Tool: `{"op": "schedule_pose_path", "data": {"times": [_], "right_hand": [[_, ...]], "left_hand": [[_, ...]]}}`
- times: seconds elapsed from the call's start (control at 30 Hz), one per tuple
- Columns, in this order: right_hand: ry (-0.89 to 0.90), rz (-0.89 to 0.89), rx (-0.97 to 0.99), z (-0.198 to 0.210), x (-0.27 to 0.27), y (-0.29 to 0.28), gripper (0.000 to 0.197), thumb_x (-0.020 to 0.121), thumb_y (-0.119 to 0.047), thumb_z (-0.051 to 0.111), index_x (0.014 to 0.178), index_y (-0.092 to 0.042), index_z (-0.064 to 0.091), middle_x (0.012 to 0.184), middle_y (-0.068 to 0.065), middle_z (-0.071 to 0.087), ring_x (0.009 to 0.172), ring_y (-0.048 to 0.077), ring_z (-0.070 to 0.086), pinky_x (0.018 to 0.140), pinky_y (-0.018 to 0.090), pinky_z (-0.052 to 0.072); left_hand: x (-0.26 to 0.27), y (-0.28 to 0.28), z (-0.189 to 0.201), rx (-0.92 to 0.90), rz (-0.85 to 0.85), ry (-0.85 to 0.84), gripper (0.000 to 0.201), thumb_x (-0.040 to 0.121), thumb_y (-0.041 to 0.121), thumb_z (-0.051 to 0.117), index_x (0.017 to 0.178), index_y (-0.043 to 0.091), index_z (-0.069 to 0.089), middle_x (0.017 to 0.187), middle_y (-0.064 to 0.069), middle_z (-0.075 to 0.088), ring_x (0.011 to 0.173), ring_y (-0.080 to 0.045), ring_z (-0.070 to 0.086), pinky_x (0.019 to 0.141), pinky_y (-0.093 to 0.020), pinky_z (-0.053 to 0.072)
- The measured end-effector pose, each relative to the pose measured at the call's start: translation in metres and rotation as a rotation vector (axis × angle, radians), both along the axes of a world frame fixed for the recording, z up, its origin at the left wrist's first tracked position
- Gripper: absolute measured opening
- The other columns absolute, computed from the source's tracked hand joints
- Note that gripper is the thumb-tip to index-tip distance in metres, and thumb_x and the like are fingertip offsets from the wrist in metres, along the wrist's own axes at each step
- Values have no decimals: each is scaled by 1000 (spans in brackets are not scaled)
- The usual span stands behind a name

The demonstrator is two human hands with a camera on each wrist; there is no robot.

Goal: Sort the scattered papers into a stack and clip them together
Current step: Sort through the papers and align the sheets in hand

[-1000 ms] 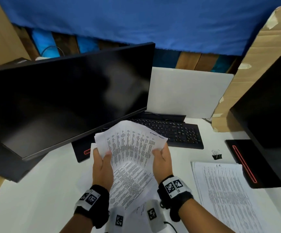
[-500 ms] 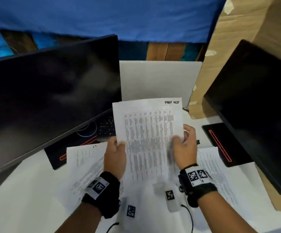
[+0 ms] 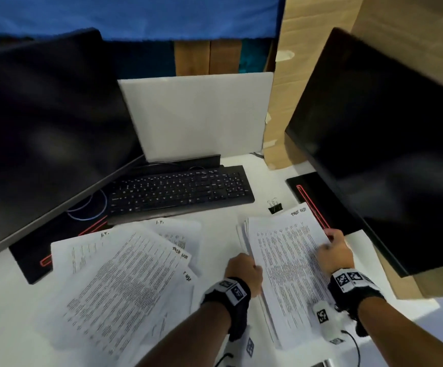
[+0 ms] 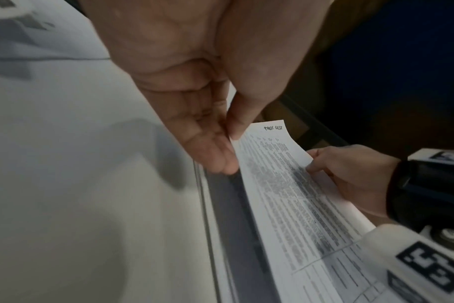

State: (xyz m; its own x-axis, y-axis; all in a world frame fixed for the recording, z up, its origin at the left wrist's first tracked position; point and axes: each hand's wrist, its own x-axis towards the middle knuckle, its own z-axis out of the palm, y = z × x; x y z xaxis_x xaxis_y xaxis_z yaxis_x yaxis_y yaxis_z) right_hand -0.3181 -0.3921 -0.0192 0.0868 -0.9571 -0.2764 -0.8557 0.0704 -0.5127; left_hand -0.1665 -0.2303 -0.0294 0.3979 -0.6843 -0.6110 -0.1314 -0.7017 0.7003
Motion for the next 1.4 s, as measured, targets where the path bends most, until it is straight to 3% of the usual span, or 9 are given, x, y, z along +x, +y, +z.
{"op": "schedule_pose_path", "data": {"times": [0.17, 0.27, 0.4, 0.6, 0.7, 0.87, 1.07, 1.23, 1.4], "right_hand": [[115, -24, -18, -24, -5, -3, 63, 82, -14, 56, 141, -19, 34, 130, 15, 53, 118, 37, 49, 100, 50, 40], [183, 12, 21, -27, 0, -2, 65, 85, -21, 55, 145, -18, 28, 136, 16, 47, 123, 37, 44, 101, 50, 37], [204, 17, -74, -18, 24, 8, 65, 84, -25, 58, 143, -16, 31, 139, 19, 43, 125, 39, 40, 103, 51, 32], [-207, 457, -71, 9, 106, 70, 27, 90, -21, 55, 117, -21, 59, 102, 3, 65, 94, 23, 61, 87, 35, 51], [-102, 739, 67, 8, 156, 109, 20, 89, -20, 48, 95, -26, 66, 96, 2, 71, 89, 24, 65, 78, 27, 52], [91, 892, 165, -11, 205, 150, 29, 87, -33, 53, 110, -19, 63, 114, 2, 66, 104, 23, 62, 86, 28, 48], [70, 956, 48, -5, 215, 166, 31, 85, -17, 45, 55, -25, 41, 69, -7, 55, 66, 13, 48, 55, 22, 36], [-312, 1035, -4, 14, 183, 185, 14, 90, -23, 60, 88, -23, 75, 81, -15, 67, 61, -4, 54, 61, 10, 40], [-541, 956, 171, 13, 161, 206, 11, 86, -32, 67, 86, -26, 77, 79, -12, 71, 58, 2, 53, 58, 12, 43]], "left_hand": [[-12, -11, 1, 68, -9, -215, 48, 93, 27, 50, 136, 9, 36, 120, -14, 64, 109, -33, 62, 88, -35, 51], [-17, -11, 4, 67, 4, -191, 65, 93, 26, 51, 148, 15, 19, 127, -12, 61, 115, -31, 59, 92, -33, 48], [-11, -6, 3, 32, 48, -100, 60, 88, 25, 49, 145, 18, 32, 127, -10, 63, 115, -29, 60, 99, -36, 49], [43, 44, 6, -69, 109, -278, 23, 85, 27, 53, 106, 25, 62, 97, -1, 73, 90, -19, 66, 81, -27, 53], [79, 81, 3, -70, 145, -388, 13, 89, 23, 53, 92, 25, 65, 97, 1, 73, 87, -17, 66, 76, -24, 49], [121, 143, 5, -52, 218, -420, 22, 89, 17, 51, 76, 33, 61, 90, 8, 71, 81, -13, 65, 71, -23, 50], [165, 189, 13, -86, 306, -491, 27, 91, 13, 59, 115, 24, 61, 116, 0, 62, 100, -13, 59, 86, -25, 48], [208, 216, 22, -202, 612, -416, 85, 81, 5, 73, 150, 19, 27, 147, -2, 38, 136, -21, 37, 112, -39, 33], [230, 233, 18, -171, 501, -222, 43, 84, 2, 69, 125, 4, 58, 130, -23, 58, 122, -38, 53, 100, -45, 42]]}}
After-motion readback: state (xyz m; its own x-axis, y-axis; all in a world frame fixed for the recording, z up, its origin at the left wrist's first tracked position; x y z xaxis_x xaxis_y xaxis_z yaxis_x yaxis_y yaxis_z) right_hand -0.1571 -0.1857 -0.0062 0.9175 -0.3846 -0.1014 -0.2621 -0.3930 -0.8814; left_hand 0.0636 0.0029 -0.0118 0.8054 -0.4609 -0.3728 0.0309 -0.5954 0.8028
